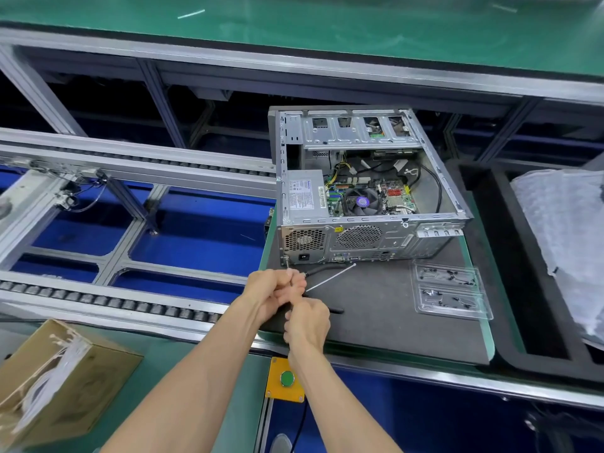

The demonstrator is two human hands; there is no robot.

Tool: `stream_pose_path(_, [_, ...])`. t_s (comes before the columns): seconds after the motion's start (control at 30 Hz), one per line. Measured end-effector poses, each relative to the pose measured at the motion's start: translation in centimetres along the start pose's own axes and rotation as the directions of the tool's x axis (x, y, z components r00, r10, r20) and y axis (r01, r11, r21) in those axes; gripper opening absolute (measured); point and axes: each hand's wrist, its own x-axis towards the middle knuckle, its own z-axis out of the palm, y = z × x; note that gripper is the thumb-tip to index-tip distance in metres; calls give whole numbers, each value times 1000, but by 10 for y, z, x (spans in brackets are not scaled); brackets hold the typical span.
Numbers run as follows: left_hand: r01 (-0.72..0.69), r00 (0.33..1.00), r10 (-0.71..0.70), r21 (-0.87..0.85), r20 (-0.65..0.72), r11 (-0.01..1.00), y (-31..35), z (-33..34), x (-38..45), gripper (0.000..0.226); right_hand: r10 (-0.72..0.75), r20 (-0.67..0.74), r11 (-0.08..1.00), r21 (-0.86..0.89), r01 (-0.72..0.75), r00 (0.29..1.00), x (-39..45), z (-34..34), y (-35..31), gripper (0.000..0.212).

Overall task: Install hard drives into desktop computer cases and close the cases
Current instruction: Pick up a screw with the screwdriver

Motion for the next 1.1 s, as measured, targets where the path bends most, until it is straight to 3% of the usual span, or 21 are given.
stream_pose_path(0.1, [-5,998,5,8,-55,1000,3,4,3,23,-212,-79,962,-190,194,974,-5,-1,3,21])
stream_pose_path(0.17, [-20,996,23,41,-83,999,2,2,4,14,-267,-93,938,-252,237,959,-8,2,5,27])
stream_pose_path(0.23, [-29,996,34,63,-86,998,1,-3,4,11,-166,-73,965,-216,147,983,-9,6,3,38])
stream_pose_path(0.3, [-15,999,17,56,-37,998,0,-7,4,14,3,-16,1000,-29,-4,1000,-9,9,-1,47])
stream_pose_path(0.37, [-4,1000,4,79,-1,997,1,-7,3,17,42,21,998,35,-42,999,-10,9,-4,52])
stream_pose_path(0.47, [-41,995,50,106,-82,994,2,-2,6,10,-147,9,966,-214,146,989,-10,5,0,47])
stream_pose_path(0.6, [-94,988,107,114,-112,989,0,-4,4,15,-444,73,719,-566,404,893,-10,1,10,27])
stream_pose_path(0.7, [-217,921,255,157,-296,963,6,-11,5,18,-490,94,659,-610,439,866,-8,4,16,30])
stream_pose_path(0.8, [-327,771,437,301,-462,896,27,-10,3,29,-412,71,795,-458,397,908,-3,6,17,38])
stream_pose_path(0.87, [-424,749,541,351,-382,835,45,0,1,35,-362,95,874,-312,373,927,-1,4,15,41])
stream_pose_path(0.93, [-491,790,574,340,-214,802,66,16,-3,42,-411,108,837,-350,421,905,-2,0,13,34])
stream_pose_path(1.03, [-410,859,509,518,-59,751,89,33,-3,61,-533,101,729,-448,517,840,-2,-3,10,16])
stream_pose_path(1.1, [-379,884,466,529,-34,759,92,34,2,60,-495,87,798,-347,492,864,2,-4,12,17])
